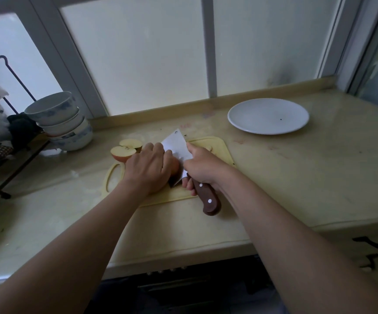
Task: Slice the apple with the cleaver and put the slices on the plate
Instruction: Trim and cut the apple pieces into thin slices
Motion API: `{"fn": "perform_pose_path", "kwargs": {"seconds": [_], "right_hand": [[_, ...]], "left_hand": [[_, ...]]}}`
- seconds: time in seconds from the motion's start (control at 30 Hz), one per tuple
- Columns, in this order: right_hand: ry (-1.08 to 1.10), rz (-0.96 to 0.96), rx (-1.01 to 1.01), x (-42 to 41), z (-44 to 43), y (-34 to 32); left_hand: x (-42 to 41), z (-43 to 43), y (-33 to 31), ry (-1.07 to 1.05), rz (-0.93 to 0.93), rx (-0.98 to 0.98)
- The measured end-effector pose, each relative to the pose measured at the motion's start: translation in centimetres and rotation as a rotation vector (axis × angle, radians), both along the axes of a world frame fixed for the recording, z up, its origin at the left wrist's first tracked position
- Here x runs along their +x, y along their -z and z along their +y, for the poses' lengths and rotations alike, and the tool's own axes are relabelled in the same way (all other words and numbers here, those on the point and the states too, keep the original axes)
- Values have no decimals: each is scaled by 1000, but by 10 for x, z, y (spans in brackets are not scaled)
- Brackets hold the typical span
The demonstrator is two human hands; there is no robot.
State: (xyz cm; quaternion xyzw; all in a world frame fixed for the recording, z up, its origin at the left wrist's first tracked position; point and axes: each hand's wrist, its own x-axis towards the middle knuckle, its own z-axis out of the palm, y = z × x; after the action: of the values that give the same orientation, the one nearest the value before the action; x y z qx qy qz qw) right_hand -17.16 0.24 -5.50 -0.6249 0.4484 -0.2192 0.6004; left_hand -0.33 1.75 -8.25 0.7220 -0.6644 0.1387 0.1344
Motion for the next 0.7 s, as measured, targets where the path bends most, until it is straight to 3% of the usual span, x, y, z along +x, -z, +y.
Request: {"fn": "perform_pose_path", "kwargs": {"seconds": [0.7], "right_hand": [[171,-179,-58,-36,-2,5]], "left_hand": [[-3,5,-5,-33,64,23]]}}
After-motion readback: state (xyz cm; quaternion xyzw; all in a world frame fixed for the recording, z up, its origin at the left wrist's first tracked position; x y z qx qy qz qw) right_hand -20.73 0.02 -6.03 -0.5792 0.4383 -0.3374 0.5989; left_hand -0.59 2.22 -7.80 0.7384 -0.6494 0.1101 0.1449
